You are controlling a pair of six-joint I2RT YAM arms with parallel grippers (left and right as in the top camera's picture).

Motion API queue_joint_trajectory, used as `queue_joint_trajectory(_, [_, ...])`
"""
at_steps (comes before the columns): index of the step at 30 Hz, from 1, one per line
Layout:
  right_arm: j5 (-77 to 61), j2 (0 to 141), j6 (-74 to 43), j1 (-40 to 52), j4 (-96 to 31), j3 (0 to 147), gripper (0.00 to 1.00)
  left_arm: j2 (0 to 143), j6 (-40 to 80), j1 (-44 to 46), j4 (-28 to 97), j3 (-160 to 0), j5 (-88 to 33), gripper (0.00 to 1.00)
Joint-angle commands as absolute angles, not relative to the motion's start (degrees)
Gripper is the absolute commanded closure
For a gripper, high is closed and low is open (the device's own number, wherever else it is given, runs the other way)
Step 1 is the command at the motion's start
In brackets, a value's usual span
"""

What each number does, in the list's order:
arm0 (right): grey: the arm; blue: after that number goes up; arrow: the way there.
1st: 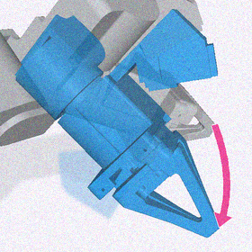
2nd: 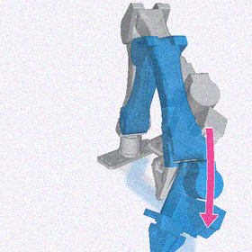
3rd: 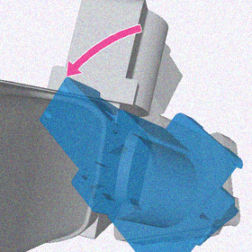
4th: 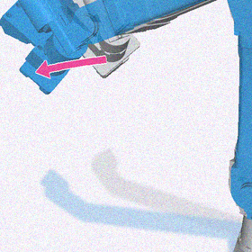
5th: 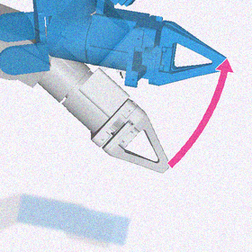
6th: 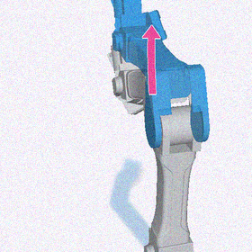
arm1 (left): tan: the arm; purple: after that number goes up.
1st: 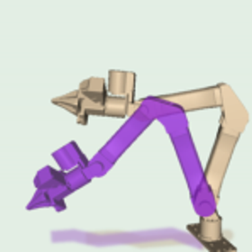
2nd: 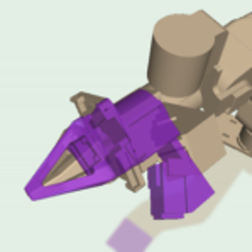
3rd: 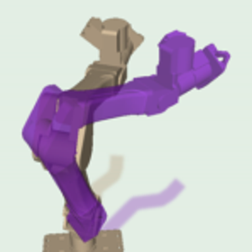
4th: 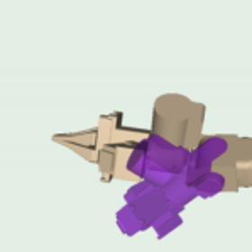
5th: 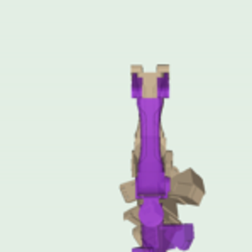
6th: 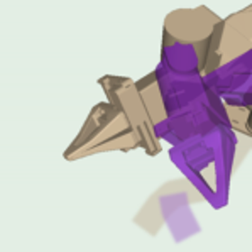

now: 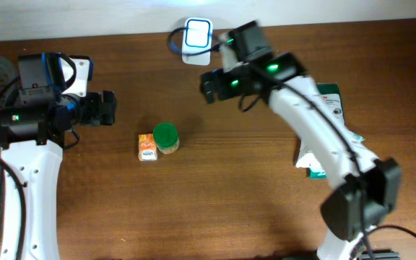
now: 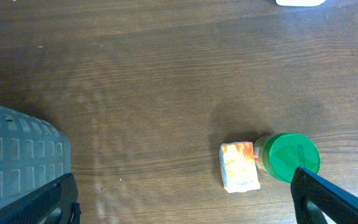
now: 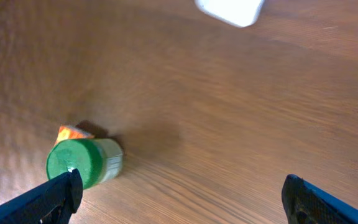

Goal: Scan the item barcode
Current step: 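Move the right gripper over the green-lidded jar and lower onto it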

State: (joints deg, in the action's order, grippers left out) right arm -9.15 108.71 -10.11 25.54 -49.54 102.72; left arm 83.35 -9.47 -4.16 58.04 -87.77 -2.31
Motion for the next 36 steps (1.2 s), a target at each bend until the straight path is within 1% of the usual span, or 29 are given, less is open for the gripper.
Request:
queue_joint_trajectory(1, [-10.7,114.4,-11.0,30.1,-48.1,103.2,0.01,83.2,-10.4,-4.4,58.0,-88.2,-2.1,0.01])
queue_joint_trajectory(4, [-12.1,118.5,-10.0,33.3,-45.5,103.2,0.00,83.2,-10.4,-4.4,58.0,-88.2,-2.1,0.01])
queue_joint_trajectory(8, [-11.7,121.2,-4.4,36.7,-42.5,103.2,0.01,83.2,-10.4,-4.4,58.0,-88.2,-2.1,0.01])
queue_joint_trajectory(11, [-12.3,122.2,-4.5,37.3,-41.3,103.2,0.00,83.2,-10.4,-4.4,58.0,-88.2,-2.1,0.01])
queue_joint_trajectory(14, [-16.0,123.3,-4.5,37.4,-41.1,103.2,0.01,83.2,-10.4,-4.4,58.0,-88.2,-2.1,0.01])
queue_joint_trajectory(19, [-15.9,123.3,-4.5,38.9,-40.6,103.2,0.01,83.2,-10.4,-4.4,58.0,-88.2,-2.1,0.01])
queue_joint_trajectory(20, [-15.9,123.3,-5.3,38.9,-40.5,103.2,0.03,83.2,-10.4,-4.4,58.0,-88.2,-2.1,0.01])
queue_joint_trajectory(23, [-15.9,123.3,-13.6,38.2,-39.2,103.2,0.04,83.2,-10.4,-4.4,58.0,-88.2,-2.1,0.01])
queue_joint_trajectory(24, [-15.8,123.3,-22.3,37.3,-38.6,103.2,0.05,83.2,-10.4,-4.4,58.0,-88.2,-2.1,0.01])
queue_joint_trajectory(27, [-12.0,123.3,-32.5,36.3,-39.0,103.2,0.05,83.2,-10.4,-4.4,58.0,-88.2,-2.1,0.01])
queue_joint_trajectory(30, [-8.4,123.4,-39.2,36.2,-39.0,103.1,0.05,83.2,-10.4,-4.4,58.0,-88.2,-2.1,0.01])
queue_joint_trajectory(32, [-8.3,123.4,-41.7,36.3,-38.9,103.1,0.08,83.2,-10.4,-4.4,58.0,-88.2,-2.1,0.01])
queue_joint_trajectory(34, [-8.3,123.4,-42.8,36.8,-39.0,103.0,0.09,83.2,-10.4,-4.4,58.0,-88.2,-2.1,0.01])
queue_joint_trajectory(36, [-7.4,123.7,-46.3,37.5,-39.1,102.6,0.09,83.2,-10.4,-4.4,58.0,-88.2,-2.1,0.01])
